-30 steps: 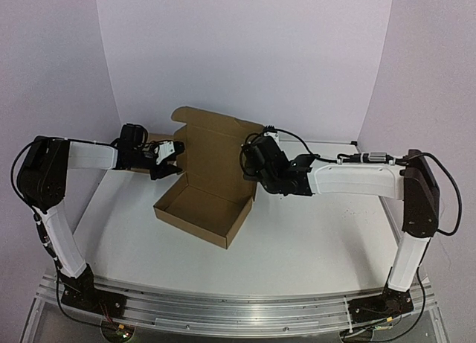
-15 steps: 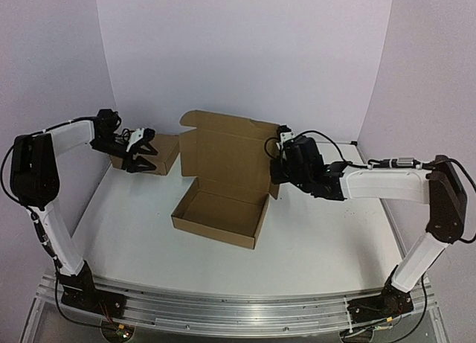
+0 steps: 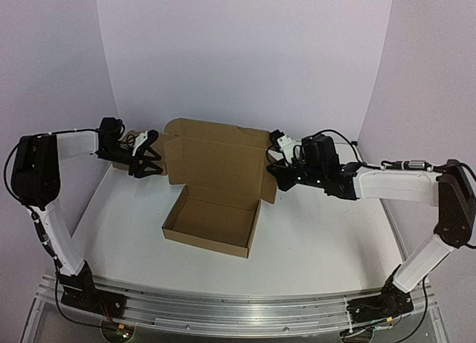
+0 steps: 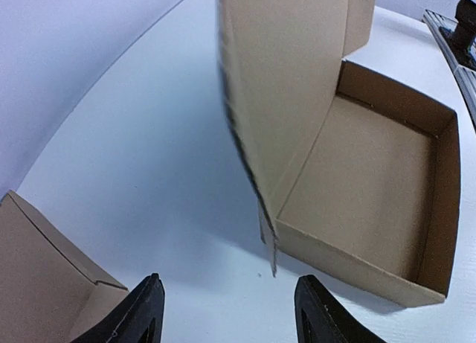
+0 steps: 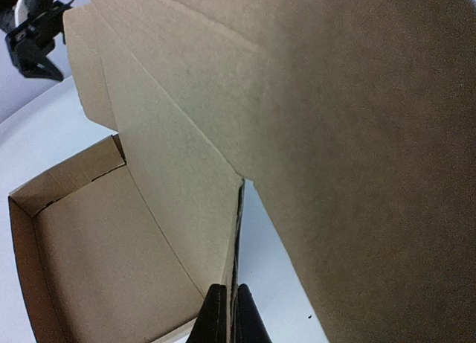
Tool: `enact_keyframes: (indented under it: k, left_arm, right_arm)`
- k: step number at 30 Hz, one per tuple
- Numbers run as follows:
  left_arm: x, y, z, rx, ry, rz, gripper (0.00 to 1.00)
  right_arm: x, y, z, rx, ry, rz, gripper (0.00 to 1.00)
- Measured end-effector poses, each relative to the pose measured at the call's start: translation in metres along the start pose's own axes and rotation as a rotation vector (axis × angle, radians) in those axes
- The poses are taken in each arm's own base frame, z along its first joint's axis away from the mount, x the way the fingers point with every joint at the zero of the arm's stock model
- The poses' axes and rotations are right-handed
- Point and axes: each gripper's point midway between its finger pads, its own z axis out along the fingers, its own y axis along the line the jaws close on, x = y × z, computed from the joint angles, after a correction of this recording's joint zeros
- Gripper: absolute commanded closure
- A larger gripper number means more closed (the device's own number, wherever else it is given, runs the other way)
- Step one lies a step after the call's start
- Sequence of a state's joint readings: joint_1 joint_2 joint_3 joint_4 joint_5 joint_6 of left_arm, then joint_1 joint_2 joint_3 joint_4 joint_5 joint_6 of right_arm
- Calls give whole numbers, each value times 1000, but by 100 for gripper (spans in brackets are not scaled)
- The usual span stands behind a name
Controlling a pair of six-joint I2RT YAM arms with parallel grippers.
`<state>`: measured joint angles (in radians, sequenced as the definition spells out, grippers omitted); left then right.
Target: Fold the paper box
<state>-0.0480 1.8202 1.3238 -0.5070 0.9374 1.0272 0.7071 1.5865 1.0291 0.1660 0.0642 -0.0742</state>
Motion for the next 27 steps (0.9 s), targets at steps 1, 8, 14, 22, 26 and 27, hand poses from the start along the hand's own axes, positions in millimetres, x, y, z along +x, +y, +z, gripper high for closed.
enact_keyframes:
  k: [1, 8, 14, 22, 26, 27]
  left_arm:
    - [-6, 5, 0, -15, -14, 0, 43]
    - [-23, 46, -17, -115, -64, 66, 41]
    - [-7, 68, 1, -124, -45, 100, 30]
    - [-33, 47, 36, -17, -96, 175, 25]
    - [-37, 18, 37, 68, -117, 221, 24]
    - [-36, 10, 37, 90, -121, 218, 23]
  right_arm:
    - [0, 2, 0, -13, -1, -7, 100]
    - [2, 8, -3, -82, -5, -37, 100]
    - [2, 12, -4, -127, -6, -51, 100]
    - [2, 15, -5, -148, -4, -51, 100]
    - [2, 14, -4, -137, -3, -41, 100]
    - [2, 14, -4, -137, -3, -36, 100]
